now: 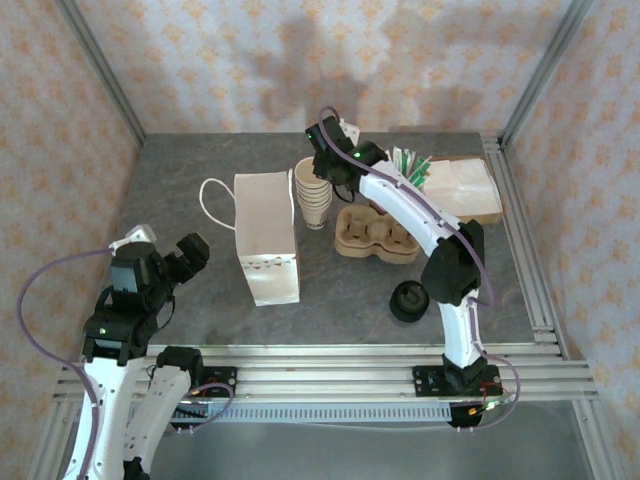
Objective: Pack the takeout coffee
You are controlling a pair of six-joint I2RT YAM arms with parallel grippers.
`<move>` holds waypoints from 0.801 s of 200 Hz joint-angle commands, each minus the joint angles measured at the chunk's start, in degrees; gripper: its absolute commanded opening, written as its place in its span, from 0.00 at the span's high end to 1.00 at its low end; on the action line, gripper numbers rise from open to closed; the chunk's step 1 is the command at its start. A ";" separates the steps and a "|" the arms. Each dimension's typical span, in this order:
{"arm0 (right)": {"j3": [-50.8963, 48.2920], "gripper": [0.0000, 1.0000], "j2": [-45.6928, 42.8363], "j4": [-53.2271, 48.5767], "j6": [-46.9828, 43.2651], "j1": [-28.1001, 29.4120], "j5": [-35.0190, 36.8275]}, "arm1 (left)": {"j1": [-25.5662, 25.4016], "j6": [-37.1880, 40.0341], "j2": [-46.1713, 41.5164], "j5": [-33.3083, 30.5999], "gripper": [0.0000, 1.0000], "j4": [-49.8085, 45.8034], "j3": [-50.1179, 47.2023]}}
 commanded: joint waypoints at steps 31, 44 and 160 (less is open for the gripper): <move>0.61 0.75 0.13 -1.62 0.18 -0.01 1.31 | 0.18 -0.75 0.12 -0.83 0.02 -0.55 -0.54; 0.63 0.75 0.27 -1.58 0.14 -0.01 1.24 | 0.13 -0.84 -0.03 -1.29 0.01 -0.54 -0.70; 0.58 0.85 0.28 -1.50 -0.70 0.00 0.29 | 0.14 -1.10 -0.20 -2.55 0.02 -0.55 -0.65</move>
